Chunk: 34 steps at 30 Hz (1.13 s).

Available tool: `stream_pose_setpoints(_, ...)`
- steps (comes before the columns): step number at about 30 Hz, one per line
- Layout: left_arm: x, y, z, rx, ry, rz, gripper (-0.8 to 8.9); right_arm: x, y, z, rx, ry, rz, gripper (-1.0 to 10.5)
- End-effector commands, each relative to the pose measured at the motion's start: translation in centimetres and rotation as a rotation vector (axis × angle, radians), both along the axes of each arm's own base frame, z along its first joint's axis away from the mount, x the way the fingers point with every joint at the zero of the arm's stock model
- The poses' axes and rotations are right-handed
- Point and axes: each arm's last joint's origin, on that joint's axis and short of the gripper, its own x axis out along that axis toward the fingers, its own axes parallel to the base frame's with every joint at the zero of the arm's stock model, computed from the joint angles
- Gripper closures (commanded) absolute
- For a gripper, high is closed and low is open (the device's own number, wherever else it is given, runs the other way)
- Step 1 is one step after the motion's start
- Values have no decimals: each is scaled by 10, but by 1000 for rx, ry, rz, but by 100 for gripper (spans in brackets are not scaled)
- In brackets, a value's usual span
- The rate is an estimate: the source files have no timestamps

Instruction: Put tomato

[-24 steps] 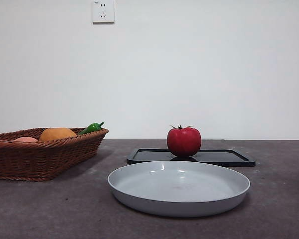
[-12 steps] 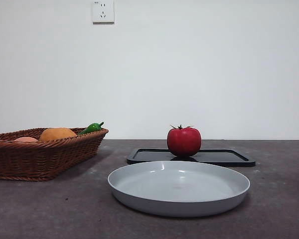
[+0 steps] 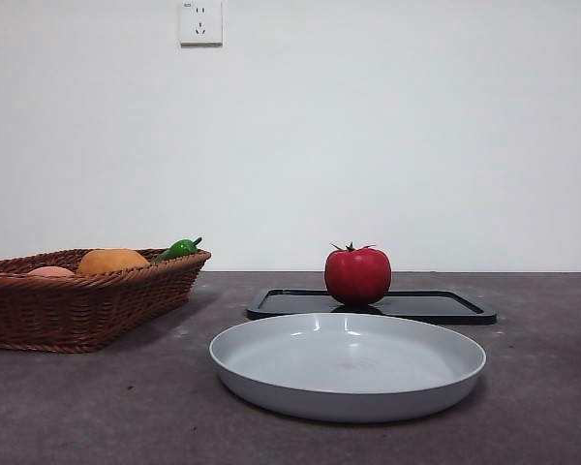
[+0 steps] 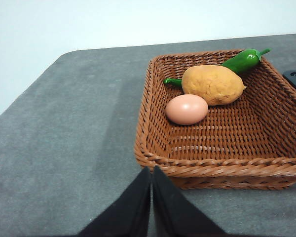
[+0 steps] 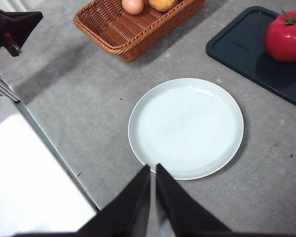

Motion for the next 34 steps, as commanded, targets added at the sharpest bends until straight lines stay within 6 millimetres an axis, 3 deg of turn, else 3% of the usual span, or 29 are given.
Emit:
stream_pose_setpoints(1,0,0,-7,-13,37,5,806,1,1,3,8,-8,6,941)
stream_pose_setpoints(24,0,0,-7,-13,37,5,806,1,1,3,3,-17,8,941)
stream_pose_setpoints(30,0,0,-7,-13,37,5,806,-1,-18,9,14,-217,-114,941)
stream_pose_setpoints(34,0,0,-7,-13,37,5,806,-4,-35,2,57,-367,-273,941)
